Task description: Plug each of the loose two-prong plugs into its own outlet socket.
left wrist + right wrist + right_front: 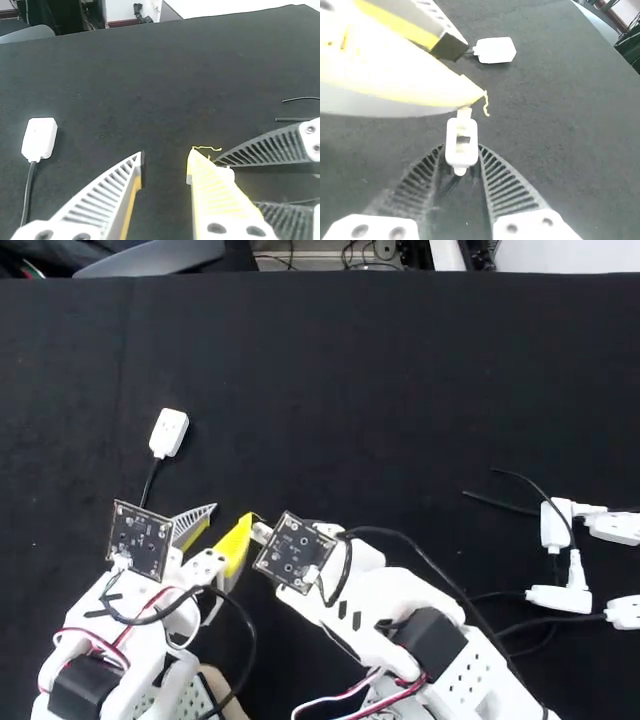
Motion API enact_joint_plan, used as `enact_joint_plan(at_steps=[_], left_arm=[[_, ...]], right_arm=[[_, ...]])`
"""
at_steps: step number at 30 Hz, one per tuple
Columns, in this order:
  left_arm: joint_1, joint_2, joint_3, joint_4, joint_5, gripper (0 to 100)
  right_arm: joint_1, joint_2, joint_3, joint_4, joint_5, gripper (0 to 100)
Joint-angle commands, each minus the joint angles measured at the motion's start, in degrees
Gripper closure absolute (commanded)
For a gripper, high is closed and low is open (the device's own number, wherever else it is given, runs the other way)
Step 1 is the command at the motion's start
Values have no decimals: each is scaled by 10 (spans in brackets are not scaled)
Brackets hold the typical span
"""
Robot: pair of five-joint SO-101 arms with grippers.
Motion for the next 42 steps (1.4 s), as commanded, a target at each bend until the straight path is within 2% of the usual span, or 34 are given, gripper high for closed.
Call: enact_joint_plan(at_steps=[1,4,7,10,17,23,28,31,42], left_arm=[[19,-1,-8,-18,4,838],[-19,-1,-44,-9,4,838],[-29,-1,-80,25,5,837],[-1,-2,-103,61,5,837],[77,-1,-76,59,-28,836],[80,-1,-65,47,-33,836],[14,0,38,-50,-67,836],[-26,0,84,-82,-82,836],[-48,0,112,-91,-94,836]], right_arm=[[-6,-6,-1,-19,-6,986],[-5,-6,-1,-19,-4,986],[10,-6,-1,-21,-3,986],[16,-5,0,-28,-3,986],[16,-3,15,-47,-4,986],[15,60,12,-74,-4,986],[12,79,-6,-66,-8,986],[12,65,-7,-56,-7,986],[14,-57,-28,30,-8,986]])
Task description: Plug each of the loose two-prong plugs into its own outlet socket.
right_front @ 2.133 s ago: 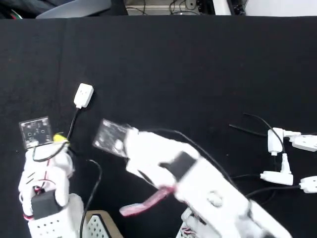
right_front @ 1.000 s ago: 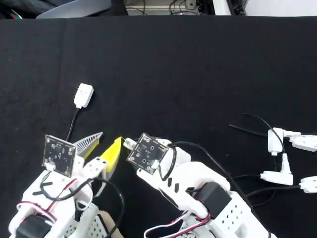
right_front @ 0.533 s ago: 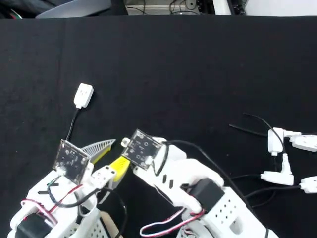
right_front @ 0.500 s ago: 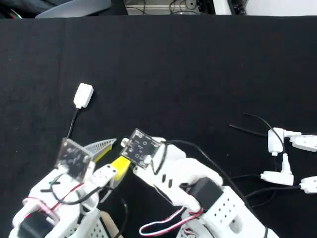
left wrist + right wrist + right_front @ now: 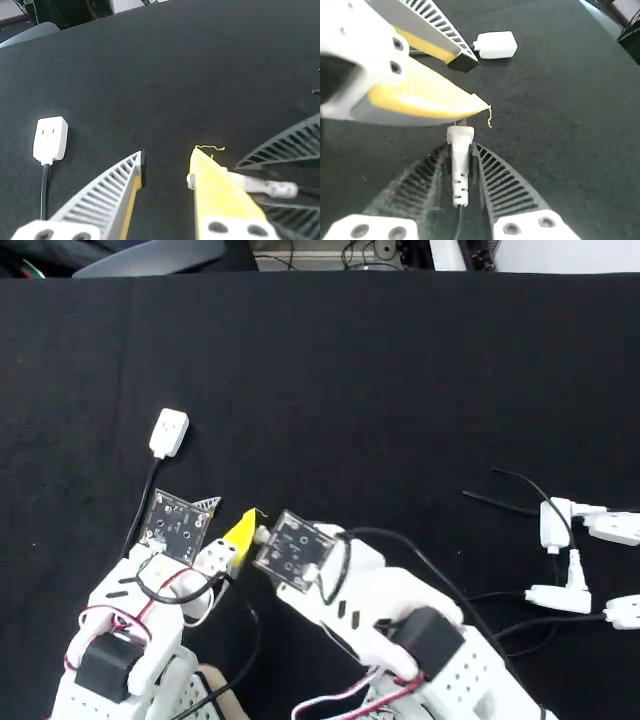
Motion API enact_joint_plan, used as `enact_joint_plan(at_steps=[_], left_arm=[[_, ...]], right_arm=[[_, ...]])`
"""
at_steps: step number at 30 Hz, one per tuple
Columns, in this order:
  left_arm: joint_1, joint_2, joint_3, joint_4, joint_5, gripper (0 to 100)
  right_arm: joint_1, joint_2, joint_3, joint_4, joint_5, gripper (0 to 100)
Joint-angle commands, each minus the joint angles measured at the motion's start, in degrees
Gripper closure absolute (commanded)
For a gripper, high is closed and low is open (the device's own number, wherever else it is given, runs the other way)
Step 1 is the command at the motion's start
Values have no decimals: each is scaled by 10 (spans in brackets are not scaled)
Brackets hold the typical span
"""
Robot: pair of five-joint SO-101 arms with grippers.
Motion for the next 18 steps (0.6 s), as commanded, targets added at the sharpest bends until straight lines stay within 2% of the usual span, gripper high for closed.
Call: enact_joint_plan(at_steps=[1,8,13,18], left_arm=[[-7,0,5,-11,-5,836],[-15,0,6,-4,-6,836],[-109,0,-16,41,-33,836],[-261,0,8,53,-91,837]], right_arm=[[7,-42,-47,25,-6,986],[9,-43,-44,25,-13,986],[14,91,-48,-18,18,986],[74,367,-149,-55,30,986]])
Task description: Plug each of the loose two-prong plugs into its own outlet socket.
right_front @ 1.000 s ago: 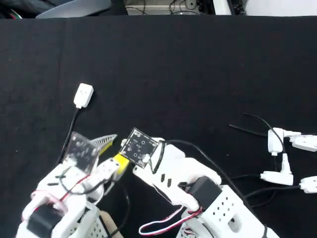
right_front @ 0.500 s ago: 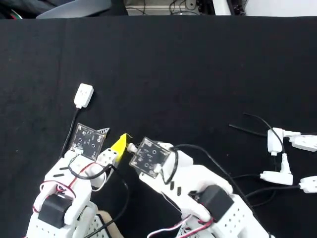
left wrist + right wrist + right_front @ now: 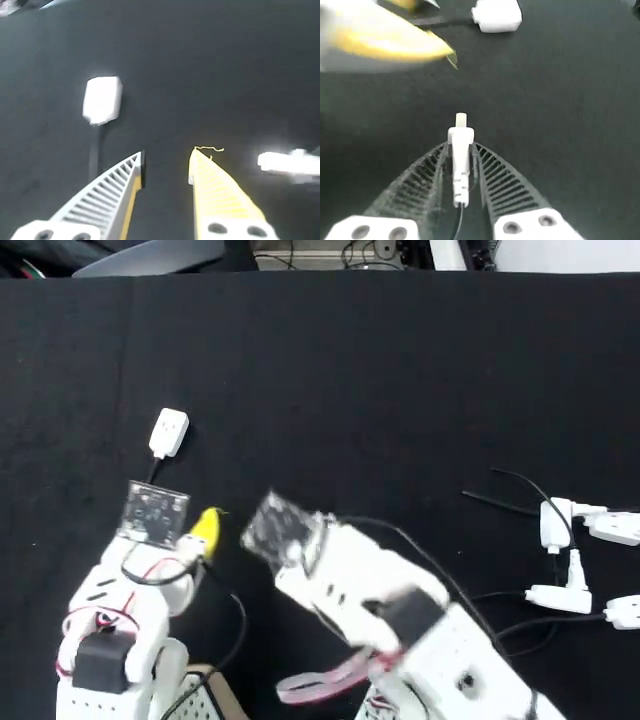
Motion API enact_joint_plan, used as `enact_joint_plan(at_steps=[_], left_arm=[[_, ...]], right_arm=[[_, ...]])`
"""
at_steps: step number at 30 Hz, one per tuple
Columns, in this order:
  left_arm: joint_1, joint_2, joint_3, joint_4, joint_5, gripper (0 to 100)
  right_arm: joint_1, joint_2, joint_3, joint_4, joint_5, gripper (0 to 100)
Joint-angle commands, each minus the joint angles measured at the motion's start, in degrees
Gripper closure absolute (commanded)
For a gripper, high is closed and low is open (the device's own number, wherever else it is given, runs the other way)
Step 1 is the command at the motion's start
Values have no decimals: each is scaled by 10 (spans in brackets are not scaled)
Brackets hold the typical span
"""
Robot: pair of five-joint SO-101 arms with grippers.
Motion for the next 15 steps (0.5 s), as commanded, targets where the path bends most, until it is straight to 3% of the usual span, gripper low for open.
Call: enact_joint_plan(at_steps=[1,7,15], left_arm=[[-138,-1,15,-4,-56,837],[-179,-1,149,-82,-127,837],[-178,-1,150,-85,-135,838]], right_arm=[[43,215,-122,-19,9,986],[48,485,-291,36,11,986],[52,637,-380,55,21,986]])
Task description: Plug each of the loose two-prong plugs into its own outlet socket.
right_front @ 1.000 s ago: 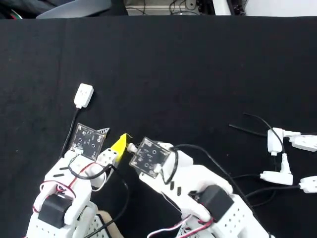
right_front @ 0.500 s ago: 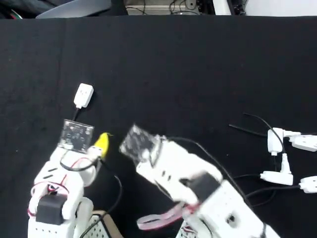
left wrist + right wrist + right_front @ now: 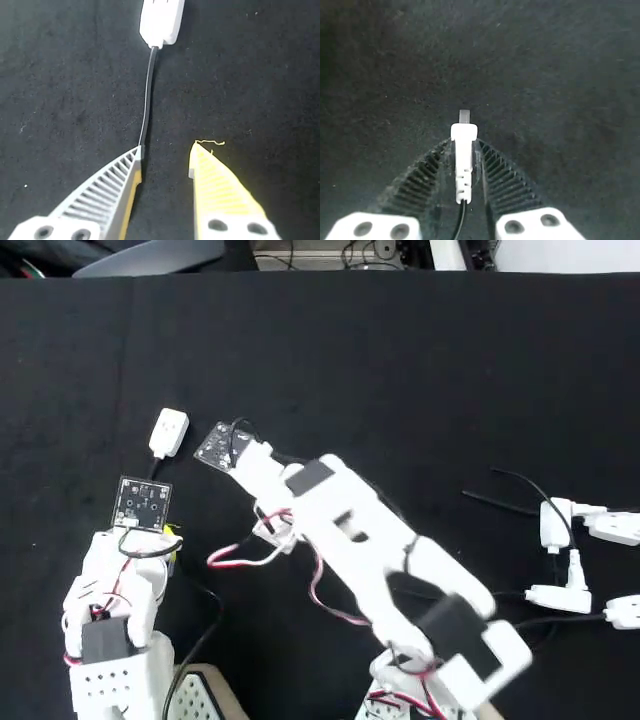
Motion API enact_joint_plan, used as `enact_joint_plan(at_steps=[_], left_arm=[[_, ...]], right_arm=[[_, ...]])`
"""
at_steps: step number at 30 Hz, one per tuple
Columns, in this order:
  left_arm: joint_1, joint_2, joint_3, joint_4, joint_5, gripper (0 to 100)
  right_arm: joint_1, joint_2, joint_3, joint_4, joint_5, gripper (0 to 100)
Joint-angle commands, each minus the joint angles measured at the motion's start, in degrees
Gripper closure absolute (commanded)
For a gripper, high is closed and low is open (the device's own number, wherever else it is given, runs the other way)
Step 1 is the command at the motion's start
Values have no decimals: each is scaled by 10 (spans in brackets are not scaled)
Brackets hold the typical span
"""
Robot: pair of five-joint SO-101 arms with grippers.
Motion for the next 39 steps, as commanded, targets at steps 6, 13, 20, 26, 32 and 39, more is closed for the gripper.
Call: enact_joint_plan(at_steps=[6,13,20,26,32,39], left_arm=[[-6,-3,-4,-11,-6,838],[-6,-3,-4,-11,-9,838],[-7,-3,-4,-13,-9,838],[-48,-3,-8,-22,5,838],[-70,-3,-8,-54,45,837],[-65,-3,-3,-52,43,837]], right_arm=[[7,72,-66,6,12,986],[7,125,-118,66,13,986],[25,131,-137,91,13,986],[65,131,-195,125,14,986],[94,132,-257,176,31,986],[135,113,-257,220,91,986]])
